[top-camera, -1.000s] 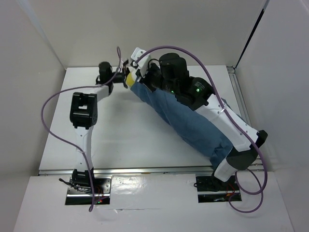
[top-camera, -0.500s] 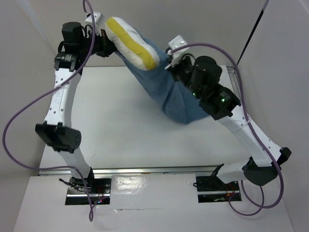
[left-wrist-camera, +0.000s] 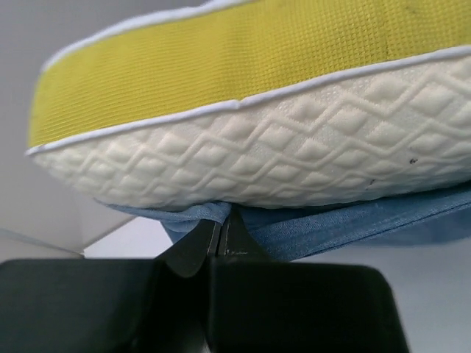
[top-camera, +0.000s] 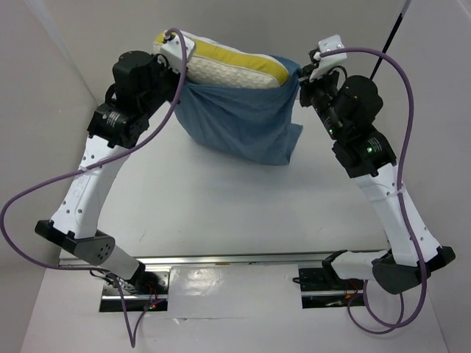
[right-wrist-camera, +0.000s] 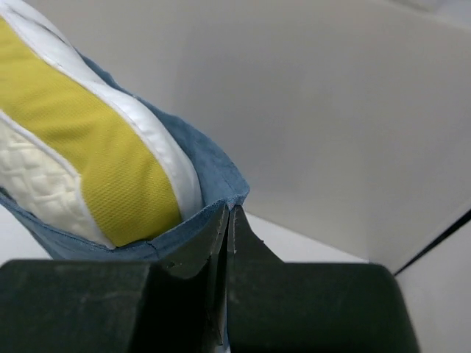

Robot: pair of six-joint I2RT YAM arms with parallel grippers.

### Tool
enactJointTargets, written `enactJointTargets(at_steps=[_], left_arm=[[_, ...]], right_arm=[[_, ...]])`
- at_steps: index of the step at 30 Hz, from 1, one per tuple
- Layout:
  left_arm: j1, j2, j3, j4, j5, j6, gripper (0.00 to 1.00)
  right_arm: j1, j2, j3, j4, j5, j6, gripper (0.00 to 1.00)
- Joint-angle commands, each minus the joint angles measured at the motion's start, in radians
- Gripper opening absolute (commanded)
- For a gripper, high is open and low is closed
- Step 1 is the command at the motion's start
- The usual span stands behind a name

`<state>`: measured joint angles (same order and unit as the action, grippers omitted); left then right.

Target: Put the pillow into the pillowcase

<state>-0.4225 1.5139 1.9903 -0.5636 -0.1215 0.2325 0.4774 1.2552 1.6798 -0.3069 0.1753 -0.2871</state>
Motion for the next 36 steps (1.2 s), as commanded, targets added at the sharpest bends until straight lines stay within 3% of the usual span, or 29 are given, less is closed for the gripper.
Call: enactJointTargets(at_steps=[1,6,10,13,16,19,22,25,26,29,32,36], left_arm=[[-0.012,-0.029,0.14,0.12,-0.106,0.063,0.0],[-0.048,-0.119,0.077,0.367,-0.124,0.21,0.0],[-0.048,-0.09,0.235,0.435,-0.135,0.303,0.0],[-0.048,-0.09,0.264,0.514,-0.125,0.401,0.0],[-0.048,-0.116,0.153,0.412,-0.139,0.426,0.0],[-0.048,-0.149,-0.046,0.295,-0.107,0.341,0.0],[-0.048,-0.138,-0.104,0.347,-0.184,0.352,0.0],[-0.048,-0.084,0.048,0.451,-0.196,0.38,0.0],[-0.048,-0.058,0.209,0.452,-0.185,0.38,0.0],[-0.048,0.031,0.398,0.479,-0.164,0.419,0.0],[-0.048,-0.033,0.355,0.66,-0.116,0.502,0.0],[-0.048,-0.07,0.304,0.674,-0.11,0.528,0.0]], right_arm=[[-0.003,-0.039,0.09,0.201,-0.025,-0.003,0.0],[-0.003,-0.071,0.066,0.351,-0.066,-0.082,0.0],[-0.003,-0.08,0.127,0.501,-0.077,-0.184,0.0],[-0.003,-0.08,0.136,0.551,-0.088,-0.236,0.0],[-0.003,-0.118,0.016,0.493,-0.063,-0.226,0.0],[-0.003,-0.148,-0.124,0.393,-0.083,-0.105,0.0],[-0.003,-0.142,-0.16,0.434,-0.109,-0.106,0.0],[-0.003,-0.051,0.004,0.46,-0.109,-0.13,0.0],[-0.003,-0.019,0.08,0.469,-0.109,-0.139,0.0],[-0.003,0.002,0.165,0.529,-0.146,-0.148,0.0],[-0.003,0.035,0.273,0.56,-0.146,-0.149,0.0],[-0.003,0.017,0.267,0.594,-0.187,-0.118,0.0]])
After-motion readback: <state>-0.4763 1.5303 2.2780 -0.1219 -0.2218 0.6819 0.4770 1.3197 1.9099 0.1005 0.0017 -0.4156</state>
